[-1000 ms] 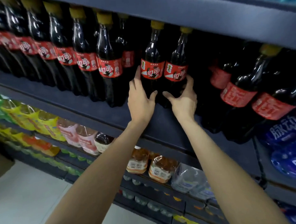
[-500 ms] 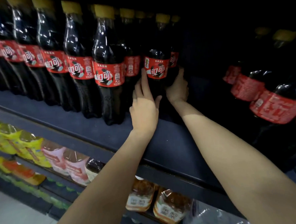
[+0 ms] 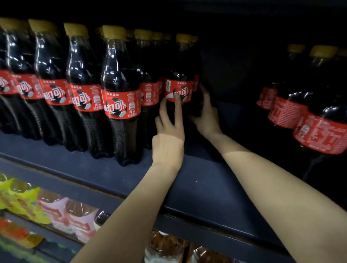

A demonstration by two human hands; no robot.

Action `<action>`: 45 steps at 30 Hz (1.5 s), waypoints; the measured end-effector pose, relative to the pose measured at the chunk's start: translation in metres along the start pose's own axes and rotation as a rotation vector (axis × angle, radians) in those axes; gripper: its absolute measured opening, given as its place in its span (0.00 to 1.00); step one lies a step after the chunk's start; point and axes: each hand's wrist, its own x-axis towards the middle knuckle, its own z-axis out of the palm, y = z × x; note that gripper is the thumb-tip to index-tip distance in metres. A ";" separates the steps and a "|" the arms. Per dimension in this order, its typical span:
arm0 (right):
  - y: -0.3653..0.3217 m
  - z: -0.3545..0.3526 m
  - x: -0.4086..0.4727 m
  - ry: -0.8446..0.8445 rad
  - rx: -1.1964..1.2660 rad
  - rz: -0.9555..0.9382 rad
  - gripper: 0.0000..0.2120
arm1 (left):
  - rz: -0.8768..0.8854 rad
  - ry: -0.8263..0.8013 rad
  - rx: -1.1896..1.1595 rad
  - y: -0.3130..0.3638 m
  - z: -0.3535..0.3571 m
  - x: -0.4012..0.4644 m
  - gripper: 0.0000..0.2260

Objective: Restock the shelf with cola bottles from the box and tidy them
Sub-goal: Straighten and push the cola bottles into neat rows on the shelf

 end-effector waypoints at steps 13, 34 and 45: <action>-0.041 -0.019 -0.026 -0.126 -0.226 0.062 0.31 | 0.007 -0.117 -0.101 0.007 -0.004 0.011 0.50; -0.074 -0.120 -0.180 0.763 -0.960 0.188 0.42 | 0.284 -0.628 -1.194 0.115 -0.024 -0.002 0.40; -0.060 -0.103 -0.172 0.794 -0.552 -0.023 0.45 | 0.365 -0.394 -0.965 0.066 -0.033 -0.009 0.46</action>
